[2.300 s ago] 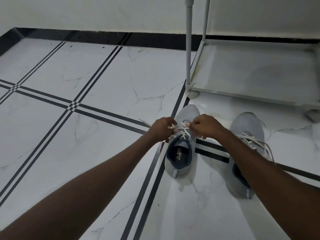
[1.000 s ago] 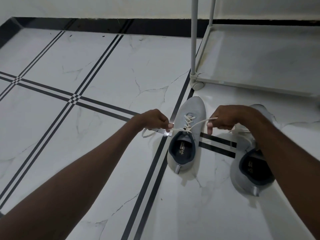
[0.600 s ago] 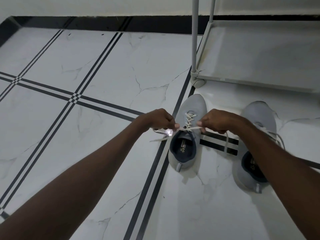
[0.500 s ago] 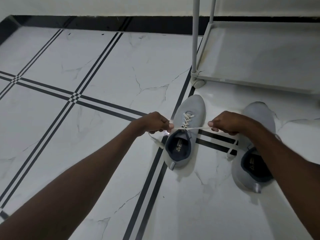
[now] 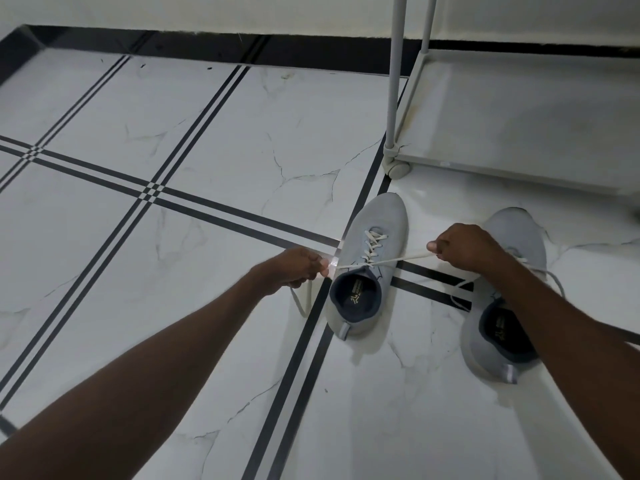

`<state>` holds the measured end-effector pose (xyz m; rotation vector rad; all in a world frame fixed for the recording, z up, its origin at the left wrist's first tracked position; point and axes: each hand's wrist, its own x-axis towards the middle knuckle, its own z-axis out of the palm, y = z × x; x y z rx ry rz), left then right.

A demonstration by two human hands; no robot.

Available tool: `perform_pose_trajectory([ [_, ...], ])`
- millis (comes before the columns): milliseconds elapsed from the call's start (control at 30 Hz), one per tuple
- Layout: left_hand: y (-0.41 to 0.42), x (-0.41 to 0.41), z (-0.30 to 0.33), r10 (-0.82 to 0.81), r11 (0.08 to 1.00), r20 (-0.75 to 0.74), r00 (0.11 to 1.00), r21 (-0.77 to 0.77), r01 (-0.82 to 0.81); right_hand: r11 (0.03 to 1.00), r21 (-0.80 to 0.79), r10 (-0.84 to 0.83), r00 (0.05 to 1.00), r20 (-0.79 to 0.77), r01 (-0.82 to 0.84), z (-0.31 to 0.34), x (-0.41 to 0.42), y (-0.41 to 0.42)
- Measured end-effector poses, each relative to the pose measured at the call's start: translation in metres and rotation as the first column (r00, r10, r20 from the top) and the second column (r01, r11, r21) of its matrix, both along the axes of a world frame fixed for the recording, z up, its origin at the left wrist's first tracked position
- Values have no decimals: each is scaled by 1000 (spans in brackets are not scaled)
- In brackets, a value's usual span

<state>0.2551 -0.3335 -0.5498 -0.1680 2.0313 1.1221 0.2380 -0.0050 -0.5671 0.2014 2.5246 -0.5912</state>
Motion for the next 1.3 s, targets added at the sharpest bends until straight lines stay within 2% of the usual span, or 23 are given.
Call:
perform_pose_trajectory([
  [67, -10, -9, 10, 83, 997, 12, 997, 10, -83, 985, -162, -33, 994, 109, 50, 20, -3, 4],
  [167, -15, -20, 25, 172, 968, 63, 983, 177, -180, 888, -438, -48, 974, 221, 143, 48, -6, 6],
  [267, -2, -28, 34, 234, 907, 124, 964, 329, -262, 716, -679, -41, 981, 190, 162, 62, -5, -5],
  [400, 26, -33, 37, 232, 858, 132, 964, 439, -267, 454, -862, -72, 973, 219, 227, 62, 4, -33],
  [467, 40, -33, 37, 218, 841, 139, 966, 475, -258, 402, -880, -92, 968, 235, 252, 53, 11, -46],
  [500, 45, -32, 35, 220, 840, 138, 966, 476, -260, 415, -872, -118, 966, 230, 259, 48, 14, -53],
  [600, 57, -30, 27, 288, 868, 95, 953, 395, -302, 528, -810, -217, 962, 163, 256, 39, 20, -71],
  [700, 64, -27, 18, 304, 898, 47, 952, 321, -302, 574, -792, -234, 969, 86, 208, 36, 25, -83],
  [867, 68, -29, 16, 233, 917, 79, 969, 314, -247, 525, -806, -330, 938, 106, 275, 38, 26, -91],
  [1100, 69, -25, 12, 347, 891, 21, 938, 306, -337, 570, -740, -549, 836, -18, 358, 29, 25, -105],
  [1167, 74, -20, 9, 384, 877, -6, 923, 313, -363, 532, -731, -616, 788, 11, 426, 28, 24, -110],
  [1233, 79, -15, 10, 428, 852, -29, 903, 344, -393, 430, -747, -677, 729, 105, 507, 28, 22, -113],
  [1300, 80, -12, 12, 429, 829, 8, 903, 394, -397, 351, -749, -712, 680, 176, 562, 29, 21, -114],
])
